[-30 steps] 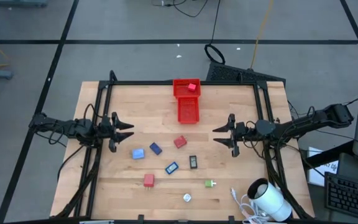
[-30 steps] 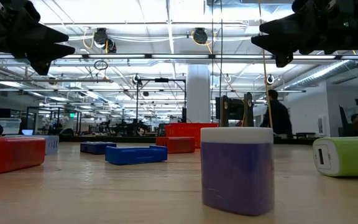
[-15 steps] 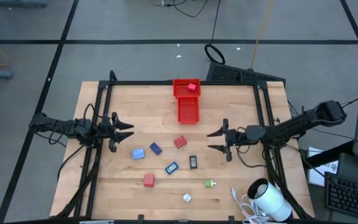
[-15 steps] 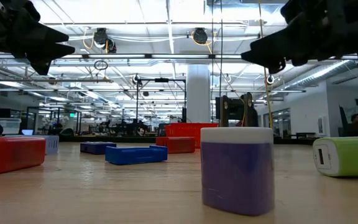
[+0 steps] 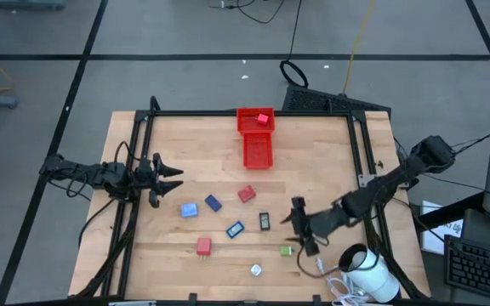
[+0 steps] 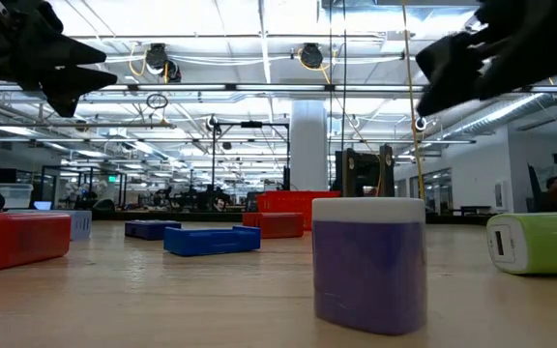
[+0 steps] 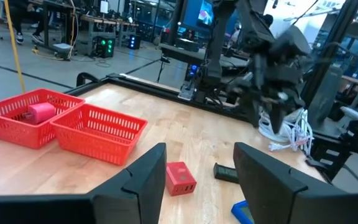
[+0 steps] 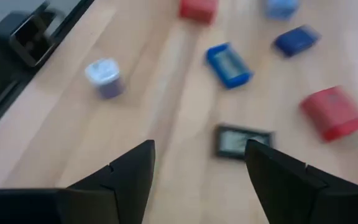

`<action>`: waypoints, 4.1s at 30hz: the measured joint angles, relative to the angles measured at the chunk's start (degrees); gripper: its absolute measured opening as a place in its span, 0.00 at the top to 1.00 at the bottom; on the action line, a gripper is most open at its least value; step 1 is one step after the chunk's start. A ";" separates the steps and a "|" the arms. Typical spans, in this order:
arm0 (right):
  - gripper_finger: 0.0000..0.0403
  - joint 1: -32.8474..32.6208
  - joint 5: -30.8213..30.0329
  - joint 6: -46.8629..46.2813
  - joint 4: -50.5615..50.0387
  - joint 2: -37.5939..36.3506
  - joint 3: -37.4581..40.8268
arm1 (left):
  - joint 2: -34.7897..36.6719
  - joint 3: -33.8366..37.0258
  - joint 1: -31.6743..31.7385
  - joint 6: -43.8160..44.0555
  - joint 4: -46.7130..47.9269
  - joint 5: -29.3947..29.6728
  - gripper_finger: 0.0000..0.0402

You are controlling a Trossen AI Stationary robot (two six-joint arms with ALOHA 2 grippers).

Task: Pick & Place Office items
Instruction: Put the green charger adapter into the top red bin

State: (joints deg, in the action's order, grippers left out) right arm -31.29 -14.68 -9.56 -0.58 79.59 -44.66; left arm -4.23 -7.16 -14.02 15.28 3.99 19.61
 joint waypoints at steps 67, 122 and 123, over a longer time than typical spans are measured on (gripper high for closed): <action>0.42 -5.51 2.60 -9.42 6.85 21.07 -4.46 | 0.00 0.00 0.00 -3.03 -1.11 1.97 0.60; 0.42 -4.29 1.46 -6.23 8.06 21.05 -4.44 | 0.00 0.00 0.00 -3.07 -1.09 1.95 0.47; 0.42 -4.29 1.46 -6.23 8.06 21.05 -4.44 | 0.00 0.00 0.00 -3.05 -1.11 1.95 0.47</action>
State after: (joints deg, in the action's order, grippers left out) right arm -35.57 -13.21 -15.79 7.49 100.64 -49.10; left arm -4.23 -7.16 -14.02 12.23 2.87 21.56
